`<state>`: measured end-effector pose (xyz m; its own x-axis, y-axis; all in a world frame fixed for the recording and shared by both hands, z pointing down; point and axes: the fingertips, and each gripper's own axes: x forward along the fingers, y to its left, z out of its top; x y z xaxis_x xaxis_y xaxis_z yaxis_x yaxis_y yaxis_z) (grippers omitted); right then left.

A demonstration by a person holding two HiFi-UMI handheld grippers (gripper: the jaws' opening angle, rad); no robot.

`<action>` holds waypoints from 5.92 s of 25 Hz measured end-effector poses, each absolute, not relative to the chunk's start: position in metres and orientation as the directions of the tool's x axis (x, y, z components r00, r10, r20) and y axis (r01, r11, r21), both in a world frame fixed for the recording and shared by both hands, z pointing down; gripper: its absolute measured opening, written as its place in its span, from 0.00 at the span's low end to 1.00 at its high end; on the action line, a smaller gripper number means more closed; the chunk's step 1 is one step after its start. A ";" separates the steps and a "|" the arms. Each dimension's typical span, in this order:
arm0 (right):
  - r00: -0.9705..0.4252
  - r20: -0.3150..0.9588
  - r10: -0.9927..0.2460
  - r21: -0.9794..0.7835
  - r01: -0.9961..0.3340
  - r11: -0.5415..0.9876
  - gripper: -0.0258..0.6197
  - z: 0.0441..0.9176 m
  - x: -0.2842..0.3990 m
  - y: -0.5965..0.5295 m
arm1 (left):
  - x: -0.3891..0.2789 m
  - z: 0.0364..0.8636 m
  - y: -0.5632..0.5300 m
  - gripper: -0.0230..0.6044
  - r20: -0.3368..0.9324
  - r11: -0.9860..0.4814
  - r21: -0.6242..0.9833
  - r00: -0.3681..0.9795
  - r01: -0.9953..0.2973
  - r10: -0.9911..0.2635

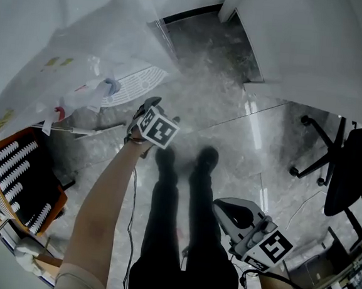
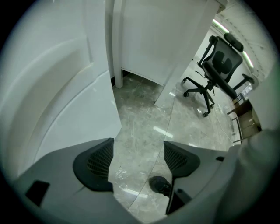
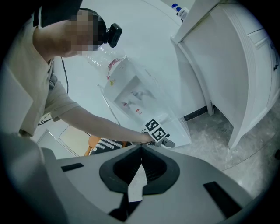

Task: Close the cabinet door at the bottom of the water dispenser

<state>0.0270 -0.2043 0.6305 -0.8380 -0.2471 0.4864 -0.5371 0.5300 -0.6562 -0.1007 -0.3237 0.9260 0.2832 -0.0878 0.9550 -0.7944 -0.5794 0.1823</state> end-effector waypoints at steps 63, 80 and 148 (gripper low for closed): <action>-0.758 0.451 -0.471 0.029 -0.515 0.856 0.05 0.296 -0.049 -0.277 | -0.233 0.403 -0.222 0.03 0.656 -0.319 0.341 0.467 -0.884 -0.593; -0.768 0.442 -0.464 0.073 -0.484 0.872 0.05 0.251 -0.036 -0.238 | -0.185 0.284 -0.201 0.02 0.456 -0.464 0.347 0.579 -0.815 -0.676; -0.991 0.088 -0.106 -0.501 -0.136 0.855 0.05 0.226 -0.015 0.238 | -0.045 0.278 0.223 0.02 0.426 -0.398 0.392 0.547 -0.830 -0.721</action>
<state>-0.0154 0.2376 0.2261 -0.9905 -0.1057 0.0878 -0.1356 0.8549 -0.5008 -0.0452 0.2226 0.2776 0.5469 -0.7209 0.4257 -0.8295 -0.3978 0.3920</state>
